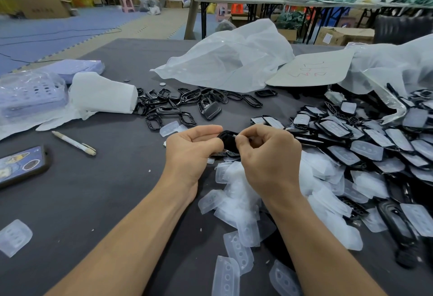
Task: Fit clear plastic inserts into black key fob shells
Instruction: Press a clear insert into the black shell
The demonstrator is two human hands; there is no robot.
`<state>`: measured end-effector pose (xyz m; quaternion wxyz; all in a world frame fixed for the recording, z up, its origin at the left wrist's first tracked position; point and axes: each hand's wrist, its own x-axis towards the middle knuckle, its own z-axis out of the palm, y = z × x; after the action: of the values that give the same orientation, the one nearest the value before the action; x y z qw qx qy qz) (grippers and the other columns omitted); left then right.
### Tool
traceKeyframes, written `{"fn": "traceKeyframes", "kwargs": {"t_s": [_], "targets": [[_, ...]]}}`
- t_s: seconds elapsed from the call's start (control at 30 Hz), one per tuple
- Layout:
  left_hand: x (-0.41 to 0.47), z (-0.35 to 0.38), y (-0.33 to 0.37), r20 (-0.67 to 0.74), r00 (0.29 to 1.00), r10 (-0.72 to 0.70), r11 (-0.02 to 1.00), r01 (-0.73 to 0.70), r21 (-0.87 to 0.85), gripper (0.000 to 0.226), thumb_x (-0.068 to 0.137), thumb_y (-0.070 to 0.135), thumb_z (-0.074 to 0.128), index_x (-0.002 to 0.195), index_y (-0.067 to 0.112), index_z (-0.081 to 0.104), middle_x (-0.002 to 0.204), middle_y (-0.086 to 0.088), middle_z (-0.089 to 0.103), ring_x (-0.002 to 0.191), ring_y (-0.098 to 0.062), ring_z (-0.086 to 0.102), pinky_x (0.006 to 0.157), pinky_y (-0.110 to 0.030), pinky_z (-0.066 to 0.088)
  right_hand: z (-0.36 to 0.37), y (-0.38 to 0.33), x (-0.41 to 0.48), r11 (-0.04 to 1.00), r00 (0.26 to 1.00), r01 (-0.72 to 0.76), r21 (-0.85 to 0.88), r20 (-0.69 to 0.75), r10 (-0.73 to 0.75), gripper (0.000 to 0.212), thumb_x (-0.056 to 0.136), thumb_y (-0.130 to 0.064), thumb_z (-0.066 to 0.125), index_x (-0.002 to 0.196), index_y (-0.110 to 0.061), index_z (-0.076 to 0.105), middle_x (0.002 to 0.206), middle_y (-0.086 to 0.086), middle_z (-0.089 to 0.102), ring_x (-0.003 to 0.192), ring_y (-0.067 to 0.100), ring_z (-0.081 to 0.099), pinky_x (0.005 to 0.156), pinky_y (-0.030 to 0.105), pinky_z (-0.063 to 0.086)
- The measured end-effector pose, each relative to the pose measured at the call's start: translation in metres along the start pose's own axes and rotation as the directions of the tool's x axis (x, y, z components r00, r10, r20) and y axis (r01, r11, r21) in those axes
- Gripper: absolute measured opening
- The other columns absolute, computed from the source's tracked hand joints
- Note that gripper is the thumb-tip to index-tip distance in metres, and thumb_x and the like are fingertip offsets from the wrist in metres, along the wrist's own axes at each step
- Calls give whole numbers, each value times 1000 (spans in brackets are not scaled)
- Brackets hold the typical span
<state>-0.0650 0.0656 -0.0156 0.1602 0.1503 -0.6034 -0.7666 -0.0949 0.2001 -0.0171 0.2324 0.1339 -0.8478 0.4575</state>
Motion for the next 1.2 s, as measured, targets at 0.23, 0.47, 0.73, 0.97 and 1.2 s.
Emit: {"fn": "traceKeyframes", "kwargs": {"t_s": [0.23, 0.47, 0.73, 0.97, 1.2], "targets": [[3, -3, 1, -57, 998, -10, 1000, 9, -23, 35, 73, -19, 73, 67, 15, 81, 67, -6, 76, 52, -11, 67, 54, -17, 54, 2, 2, 2, 998, 999, -1, 67, 47, -2, 6, 90, -26, 75, 86, -27, 71, 71, -16, 64, 71, 8, 59, 68, 24, 45], [3, 1, -5, 45, 997, -69, 998, 69, 7, 15, 86, 0, 76, 80, 12, 82, 81, -11, 79, 65, -15, 72, 65, -23, 61, 2, 8, 6, 949, 983, -162, 269, 124, 133, 22, 91, -17, 74, 70, -24, 73, 50, -16, 59, 47, 6, 52, 53, 23, 42], [10, -4, -5, -64, 996, 57, 987, -46, 152, 26, 90, -2, 69, 75, 15, 82, 75, -9, 78, 60, -20, 71, 72, -39, 65, 0, 5, 4, 958, 980, -189, 216, 98, 171, 12, 91, -22, 74, 80, -26, 78, 66, -15, 71, 58, 4, 65, 58, 21, 51], [16, -15, -3, -161, 986, 40, 994, -23, 107, 34, 100, 5, 56, 75, 18, 75, 78, -6, 77, 63, -20, 72, 64, -34, 64, -1, 1, 1, 990, 938, 2, -139, 343, 47, 7, 81, -26, 76, 76, -26, 79, 68, -13, 71, 69, 5, 66, 70, 26, 56], [16, -12, -1, -147, 989, 32, 998, -23, 57, 29, 101, 4, 54, 82, 13, 74, 78, -11, 76, 69, -23, 73, 57, -28, 60, -2, -3, 2, 975, 847, -39, -218, 511, 148, 25, 63, -48, 87, 75, -30, 74, 63, -10, 63, 65, 7, 59, 60, 23, 48]]}}
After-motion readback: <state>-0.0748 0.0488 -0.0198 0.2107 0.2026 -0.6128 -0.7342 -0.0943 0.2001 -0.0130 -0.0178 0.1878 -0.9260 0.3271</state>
